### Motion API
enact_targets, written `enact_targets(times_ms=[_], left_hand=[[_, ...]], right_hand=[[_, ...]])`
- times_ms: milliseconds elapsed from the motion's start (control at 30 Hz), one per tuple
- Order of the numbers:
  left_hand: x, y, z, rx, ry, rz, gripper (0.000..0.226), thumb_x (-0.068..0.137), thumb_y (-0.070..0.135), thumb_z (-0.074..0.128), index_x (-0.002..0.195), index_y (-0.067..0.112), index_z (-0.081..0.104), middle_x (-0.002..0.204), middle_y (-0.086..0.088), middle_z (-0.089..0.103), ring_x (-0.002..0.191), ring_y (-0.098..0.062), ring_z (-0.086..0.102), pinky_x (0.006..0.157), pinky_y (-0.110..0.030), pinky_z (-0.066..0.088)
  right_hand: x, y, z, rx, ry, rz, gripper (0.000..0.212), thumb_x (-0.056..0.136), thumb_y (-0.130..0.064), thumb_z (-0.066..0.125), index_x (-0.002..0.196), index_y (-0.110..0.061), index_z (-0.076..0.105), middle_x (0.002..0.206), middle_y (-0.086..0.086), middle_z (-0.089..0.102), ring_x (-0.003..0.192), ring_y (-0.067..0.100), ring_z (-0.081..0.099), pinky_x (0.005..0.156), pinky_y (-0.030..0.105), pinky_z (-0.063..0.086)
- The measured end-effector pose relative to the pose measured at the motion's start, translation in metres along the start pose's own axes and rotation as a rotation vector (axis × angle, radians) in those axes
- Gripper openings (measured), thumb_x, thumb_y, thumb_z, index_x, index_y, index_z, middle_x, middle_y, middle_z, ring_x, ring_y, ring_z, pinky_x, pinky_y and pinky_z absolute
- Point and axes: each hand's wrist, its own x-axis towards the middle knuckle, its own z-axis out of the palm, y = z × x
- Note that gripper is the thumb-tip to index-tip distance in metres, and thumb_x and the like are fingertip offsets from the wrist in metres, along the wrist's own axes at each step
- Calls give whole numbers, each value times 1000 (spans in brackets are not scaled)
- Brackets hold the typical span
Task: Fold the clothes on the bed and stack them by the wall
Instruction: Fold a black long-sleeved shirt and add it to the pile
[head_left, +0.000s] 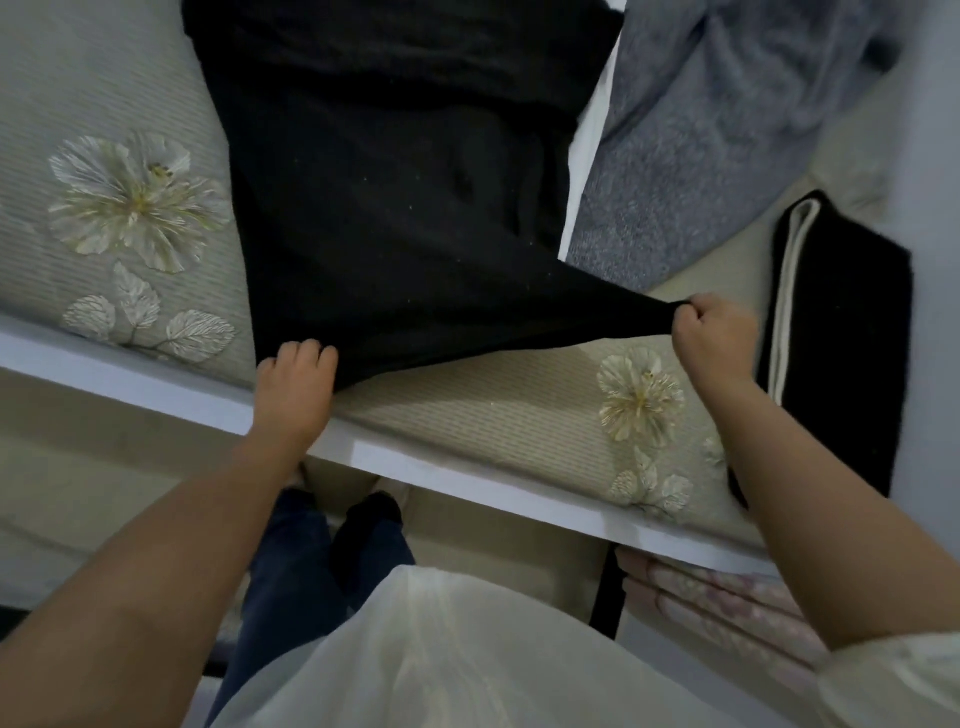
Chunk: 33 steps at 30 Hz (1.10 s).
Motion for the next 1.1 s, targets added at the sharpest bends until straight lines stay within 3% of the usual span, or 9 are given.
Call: enact_targets(times_ms=[100, 167, 267, 400, 500, 600, 733, 933, 1100], left_hand=[[8, -21, -12, 23, 103, 115, 28, 70, -18, 58, 96, -9, 59, 88, -26, 58, 84, -39, 54, 60, -42, 41], [6, -37, -32, 20, 164, 256, 35, 39, -31, 68, 67, -12, 60, 57, -24, 54, 53, -38, 55, 40, -37, 43], [-12, -73, -54, 130, 171, 355, 45, 17, -29, 72, 53, -7, 55, 44, -17, 48, 37, -31, 51, 33, -25, 35], [-40, -124, -67, 299, -50, 163, 32, 46, -24, 71, 74, -11, 62, 67, -26, 58, 62, -40, 57, 48, -40, 42], [-42, -148, -64, 419, -9, 182, 41, 55, -14, 74, 94, -6, 63, 84, -21, 61, 78, -36, 60, 59, -41, 44], [-31, -158, -54, 447, -70, 88, 37, 85, 4, 51, 122, 9, 48, 115, -9, 53, 110, -27, 48, 81, -33, 35], [-9, -150, -58, 451, -66, -67, 29, 87, 6, 44, 115, 15, 49, 112, -3, 55, 110, -21, 49, 86, -29, 34], [20, -140, -89, 497, -40, -232, 23, 83, 2, 45, 92, 16, 59, 87, 0, 64, 90, -20, 58, 100, -32, 27], [34, -117, -88, 381, -88, -293, 28, 88, 6, 39, 111, 16, 51, 114, -3, 57, 114, -21, 48, 111, -44, 18]], right_hand=[[4, -3, 2, -94, -11, -28, 35, 65, -21, 27, 61, 4, 52, 58, 12, 43, 61, 31, 44, 70, 37, 35], [5, -1, 5, -208, -3, -81, 42, 67, -22, 27, 68, 5, 58, 64, 13, 51, 71, 34, 51, 77, 36, 35], [-1, 9, 15, -395, -35, -268, 46, 73, -21, 28, 77, 5, 66, 75, 22, 64, 79, 37, 57, 91, 42, 32], [-32, 6, 34, -511, -24, -504, 11, 59, 4, 57, 62, 3, 67, 54, 20, 59, 59, 36, 59, 79, 61, 42], [-58, 2, 54, -503, -94, -493, 20, 51, 2, 54, 63, -1, 70, 53, 17, 59, 55, 34, 60, 66, 55, 47], [-70, 2, 73, -441, -144, -466, 28, 50, 5, 51, 69, 1, 71, 57, 20, 60, 58, 37, 60, 68, 57, 46], [-44, -8, 70, -429, -38, -444, 24, 55, 5, 53, 72, 2, 69, 62, 22, 62, 66, 40, 61, 77, 59, 42], [21, -38, 47, -503, -101, -265, 23, 74, 0, 58, 97, 0, 65, 96, 23, 62, 104, 37, 48, 102, 47, 22], [42, -68, 53, -645, -325, -98, 27, 86, -14, 49, 111, -15, 60, 118, 9, 56, 121, 27, 39, 109, 44, 17]])
